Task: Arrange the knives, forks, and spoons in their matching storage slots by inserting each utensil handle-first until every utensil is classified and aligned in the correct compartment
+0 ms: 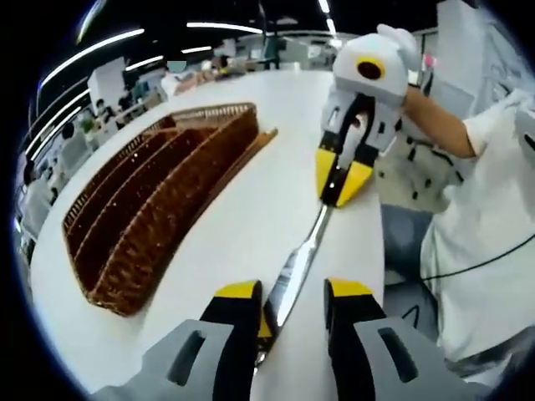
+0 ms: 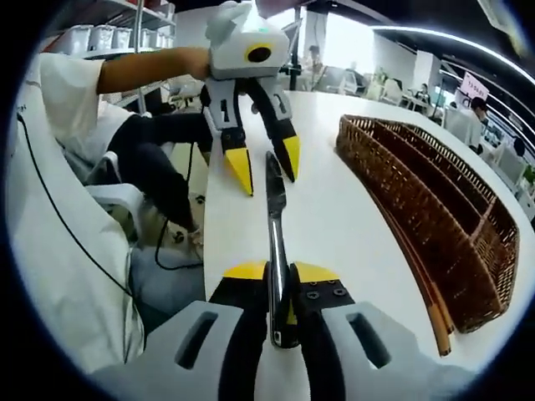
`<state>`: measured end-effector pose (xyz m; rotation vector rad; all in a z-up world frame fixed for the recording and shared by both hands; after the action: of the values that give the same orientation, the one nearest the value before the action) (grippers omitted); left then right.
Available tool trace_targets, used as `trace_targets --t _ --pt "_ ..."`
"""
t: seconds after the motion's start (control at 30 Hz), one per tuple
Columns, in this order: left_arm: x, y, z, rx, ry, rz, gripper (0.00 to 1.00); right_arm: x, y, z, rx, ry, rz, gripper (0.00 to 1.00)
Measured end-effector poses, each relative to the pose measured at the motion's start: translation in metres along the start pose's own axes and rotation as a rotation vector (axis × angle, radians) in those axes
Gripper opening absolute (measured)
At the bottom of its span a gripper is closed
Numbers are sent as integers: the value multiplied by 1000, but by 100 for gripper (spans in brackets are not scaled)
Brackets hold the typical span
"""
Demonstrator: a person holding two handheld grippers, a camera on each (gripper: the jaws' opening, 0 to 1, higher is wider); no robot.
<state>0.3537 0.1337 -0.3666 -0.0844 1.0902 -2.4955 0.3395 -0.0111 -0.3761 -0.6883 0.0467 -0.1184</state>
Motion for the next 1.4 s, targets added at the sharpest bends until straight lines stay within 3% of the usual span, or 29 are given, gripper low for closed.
trace_targets --t 0.3,0.47,0.6,0.67,0.87,1.0,1.2,1.37,1.4 --pt "6 0 2 -58 50 -39 25 13 -1 1 -4 6 3 10" --pt "5 1 4 -130 87 -60 25 10 0 2 -6 10 2 10" --pt "1 3 6 -232 141 -87 19 5 1 2 -17 10 -2 10" --pt "-1 3 6 -256 143 -87 12 8 1 2 -16 11 -4 10" --pt "2 5 8 -322 184 -89 12 10 1 3 -22 13 -5 10" --pt "6 4 8 -307 261 -16 12 7 1 3 -30 17 -6 10" --pt "1 -1 8 -203 392 120 12 10 3 5 -74 8 28 10" --pt "3 -1 7 -149 454 200 12 11 7 11 -131 27 101 10" --pt "5 -2 5 -152 424 207 12 13 9 12 -146 26 119 10"
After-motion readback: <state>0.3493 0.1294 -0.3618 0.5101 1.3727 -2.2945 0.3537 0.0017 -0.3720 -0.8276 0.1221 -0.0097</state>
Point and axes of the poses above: the point that each gripper's makers call its tool centre point, and the gripper's own axes: y roughly forward along the fingers, x roughly to its right, z roughly out of its top, the point moved 5 cm from there along -y, roughly backward along the fingers, and after that the axes turned 8 degrees about z, right-handed, at the moved point
